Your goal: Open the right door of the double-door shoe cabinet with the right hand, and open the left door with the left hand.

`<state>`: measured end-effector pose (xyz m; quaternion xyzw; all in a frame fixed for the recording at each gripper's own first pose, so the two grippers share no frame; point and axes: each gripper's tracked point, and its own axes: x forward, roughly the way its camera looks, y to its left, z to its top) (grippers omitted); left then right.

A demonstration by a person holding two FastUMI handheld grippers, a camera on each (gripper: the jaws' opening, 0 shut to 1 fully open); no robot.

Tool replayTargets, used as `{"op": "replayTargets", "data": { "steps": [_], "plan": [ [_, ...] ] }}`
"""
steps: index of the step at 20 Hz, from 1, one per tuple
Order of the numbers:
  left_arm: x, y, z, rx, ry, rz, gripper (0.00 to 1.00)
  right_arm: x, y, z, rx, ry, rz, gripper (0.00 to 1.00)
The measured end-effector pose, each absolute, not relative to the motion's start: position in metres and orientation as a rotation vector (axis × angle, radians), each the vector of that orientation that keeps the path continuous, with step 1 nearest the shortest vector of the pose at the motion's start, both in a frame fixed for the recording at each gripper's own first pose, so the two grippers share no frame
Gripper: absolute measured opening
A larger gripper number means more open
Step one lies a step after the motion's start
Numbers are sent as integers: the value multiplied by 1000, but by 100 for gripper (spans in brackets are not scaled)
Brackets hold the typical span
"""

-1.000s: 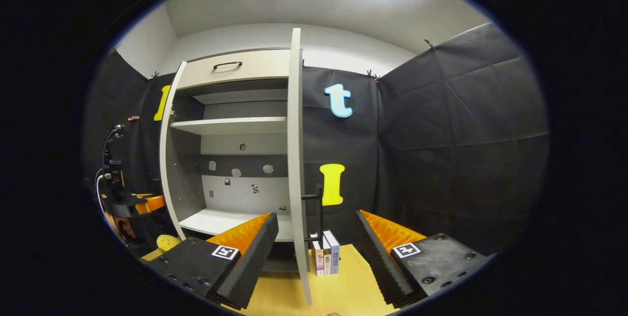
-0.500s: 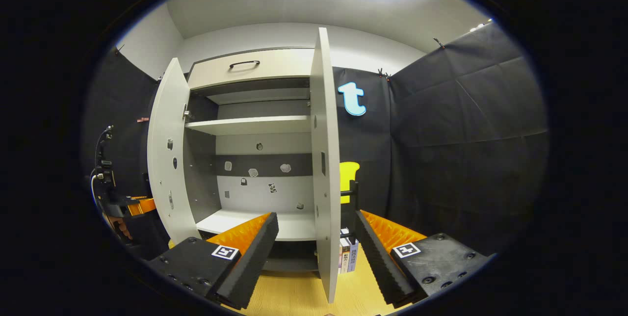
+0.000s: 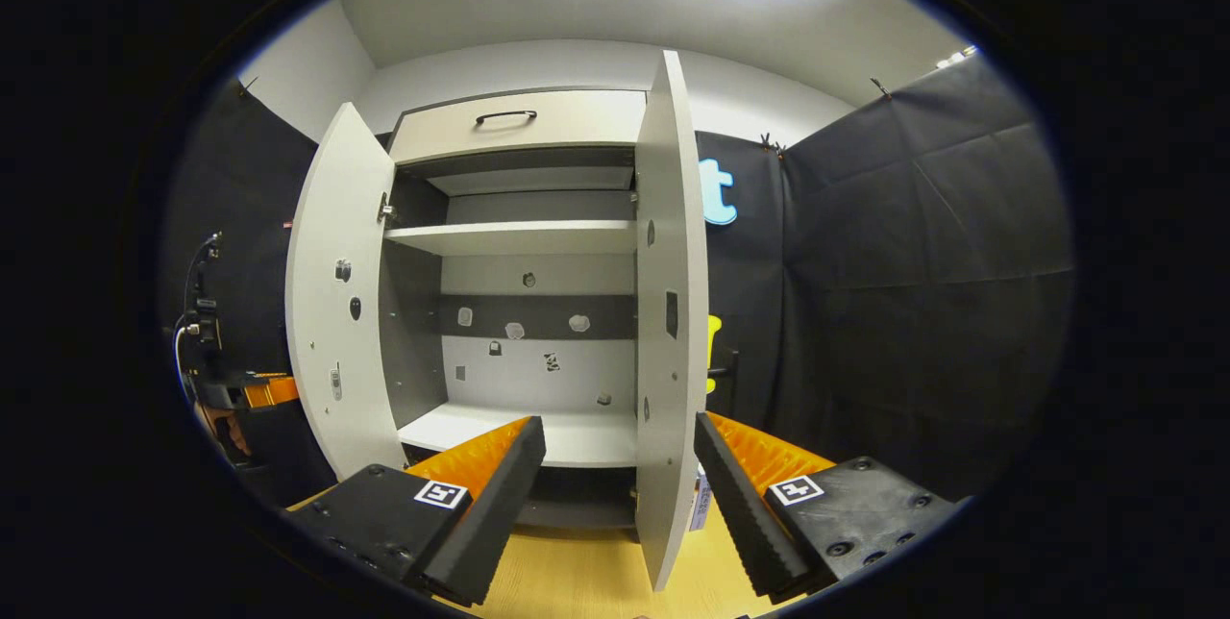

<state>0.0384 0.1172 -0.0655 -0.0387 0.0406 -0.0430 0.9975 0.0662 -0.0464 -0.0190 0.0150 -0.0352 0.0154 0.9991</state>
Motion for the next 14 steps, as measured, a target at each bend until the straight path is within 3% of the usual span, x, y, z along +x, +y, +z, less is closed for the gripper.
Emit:
{"op": "replayTargets", "data": {
  "steps": [14],
  "plan": [
    [26, 182, -61, -109, 61, -63, 9, 63, -39, -23, 31, -53, 69, 98]
  ]
}}
